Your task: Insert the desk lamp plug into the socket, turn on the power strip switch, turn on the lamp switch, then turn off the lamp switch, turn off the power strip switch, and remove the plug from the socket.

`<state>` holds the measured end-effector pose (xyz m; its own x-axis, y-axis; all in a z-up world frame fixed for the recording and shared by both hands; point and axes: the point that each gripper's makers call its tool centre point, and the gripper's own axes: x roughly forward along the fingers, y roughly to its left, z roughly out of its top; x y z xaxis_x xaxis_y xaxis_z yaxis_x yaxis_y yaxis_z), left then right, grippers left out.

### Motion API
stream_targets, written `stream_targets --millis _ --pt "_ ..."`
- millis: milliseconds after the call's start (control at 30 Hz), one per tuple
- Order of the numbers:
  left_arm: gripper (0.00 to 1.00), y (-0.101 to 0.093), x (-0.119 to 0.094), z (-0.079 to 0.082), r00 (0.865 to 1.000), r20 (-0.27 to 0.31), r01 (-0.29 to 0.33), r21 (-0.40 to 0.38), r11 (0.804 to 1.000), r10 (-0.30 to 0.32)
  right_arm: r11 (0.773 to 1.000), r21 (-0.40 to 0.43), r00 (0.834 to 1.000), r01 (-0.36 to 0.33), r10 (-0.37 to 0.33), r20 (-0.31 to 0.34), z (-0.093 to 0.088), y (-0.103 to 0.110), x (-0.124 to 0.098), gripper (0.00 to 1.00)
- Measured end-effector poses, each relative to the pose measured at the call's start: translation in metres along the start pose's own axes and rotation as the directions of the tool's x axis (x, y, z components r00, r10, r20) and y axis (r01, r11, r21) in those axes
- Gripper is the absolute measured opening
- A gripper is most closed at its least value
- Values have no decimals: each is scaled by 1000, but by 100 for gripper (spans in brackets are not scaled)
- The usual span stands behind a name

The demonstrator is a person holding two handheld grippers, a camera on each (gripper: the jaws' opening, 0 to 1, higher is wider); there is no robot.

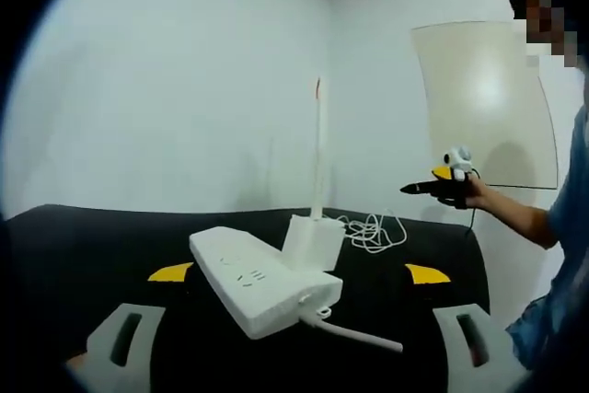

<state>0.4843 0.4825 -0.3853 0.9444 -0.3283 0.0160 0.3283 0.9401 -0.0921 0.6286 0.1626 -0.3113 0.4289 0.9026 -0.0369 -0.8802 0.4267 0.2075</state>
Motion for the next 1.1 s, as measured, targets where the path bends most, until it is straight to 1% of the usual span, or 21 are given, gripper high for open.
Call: stream_targets --millis 67,233,333,567,633,700,733,800,833,900,1000,1100 --pt "87 0 0 0 1000 -2 2 -3 1000 -2 1000 3 1000 3 -3 -9 -7 -2 -3 96" --pt "87 -1 -1 0 1000 1 1 -8 1000 -1 1000 -20 999 14 -15 -36 -23 -4 -8 96" --pt "87 -9 -3 2 1000 2 1 -8 1000 -1 1000 -16 999 21 -22 -49 -33 -7 -10 96" --pt "87 -21 -4 3 1000 -2 5 -20 1000 -5 999 15 998 41 -40 -40 -42 -16 -20 96" --pt "86 -19 -4 4 1000 -4 8 -34 999 -8 998 25 998 51 -50 -38 -45 -21 -22 96" --pt "86 -18 -2 3 1000 -12 15 -63 998 -16 998 41 998 56 -55 -33 -47 -27 -25 96" --pt "86 -21 -2 3 1000 -15 20 -73 997 -21 997 46 998 57 -56 -32 -49 -28 -26 96" --pt "86 -23 -2 2 999 -26 20 -87 996 -22 997 53 998 60 -58 -35 -55 -25 -26 96" --pt "86 -23 -3 0 999 -42 15 -89 996 -19 997 57 998 60 -58 -39 -57 -26 -26 96" --pt "86 -19 -7 -2 999 -53 5 -76 997 -9 996 60 997 63 -60 -43 -62 -27 -26 96" --pt "86 -19 -15 2 999 -39 -8 -54 999 6 996 63 997 64 -61 -47 -67 -28 -25 96" --pt "86 -14 -22 9 1000 3 -27 -56 998 27 997 54 998 59 -57 -42 -68 -26 -23 96"
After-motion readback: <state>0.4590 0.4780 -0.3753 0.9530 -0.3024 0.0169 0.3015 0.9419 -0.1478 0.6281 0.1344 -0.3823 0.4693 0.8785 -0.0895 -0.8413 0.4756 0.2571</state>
